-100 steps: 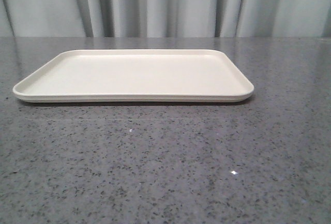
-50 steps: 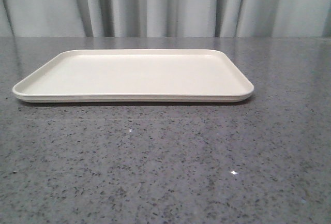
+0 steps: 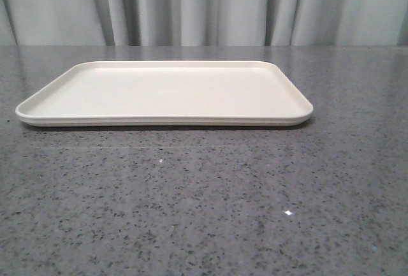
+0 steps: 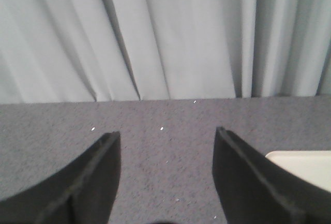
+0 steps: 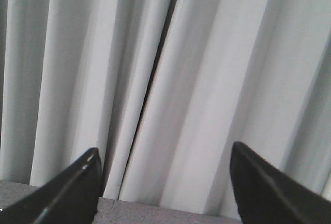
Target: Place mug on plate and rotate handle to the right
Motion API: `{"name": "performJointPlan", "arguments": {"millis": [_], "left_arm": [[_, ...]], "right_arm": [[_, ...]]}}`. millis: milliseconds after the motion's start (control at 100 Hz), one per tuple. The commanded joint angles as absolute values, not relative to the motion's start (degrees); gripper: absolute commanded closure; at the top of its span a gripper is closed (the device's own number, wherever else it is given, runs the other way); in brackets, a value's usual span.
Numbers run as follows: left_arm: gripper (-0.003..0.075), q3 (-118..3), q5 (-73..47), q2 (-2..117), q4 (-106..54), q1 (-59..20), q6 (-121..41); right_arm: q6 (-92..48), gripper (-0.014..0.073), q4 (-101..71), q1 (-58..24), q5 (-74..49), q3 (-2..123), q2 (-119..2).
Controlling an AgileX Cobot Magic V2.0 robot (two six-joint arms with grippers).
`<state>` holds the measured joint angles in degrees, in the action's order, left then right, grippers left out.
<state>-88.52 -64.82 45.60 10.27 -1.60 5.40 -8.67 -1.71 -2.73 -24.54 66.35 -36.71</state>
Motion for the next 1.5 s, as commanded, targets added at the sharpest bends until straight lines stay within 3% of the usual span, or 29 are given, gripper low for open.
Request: {"name": "performJointPlan", "arguments": {"millis": [0,180,420,910,1490], "left_arm": [[0.0319,-91.5,-65.8,48.0,12.9,-1.5,5.5],[0.0320,-91.6,-72.4,51.1,14.2,-1.5,4.7],[0.0321,-90.2,-72.4,53.4,14.3,-1.5,4.4],[0.0321,-68.6,-72.3,52.9,17.0,-1.5,4.4],[0.0321,-61.1,-71.8,53.6,15.6,-1.5,4.4]], "right_arm": [[-9.1,0.0068,-0.6,-2.8,-21.1,68.1,-37.5],[-9.1,0.0068,0.6,-2.8,-23.2,68.1,-38.1],[-9.1,0.0068,0.7,-2.8,-23.9,68.1,-40.0],[-9.1,0.0068,0.7,-2.8,-24.8,68.1,-42.0],[-9.1,0.0068,0.7,-2.8,-26.6,68.1,-42.0]]}}
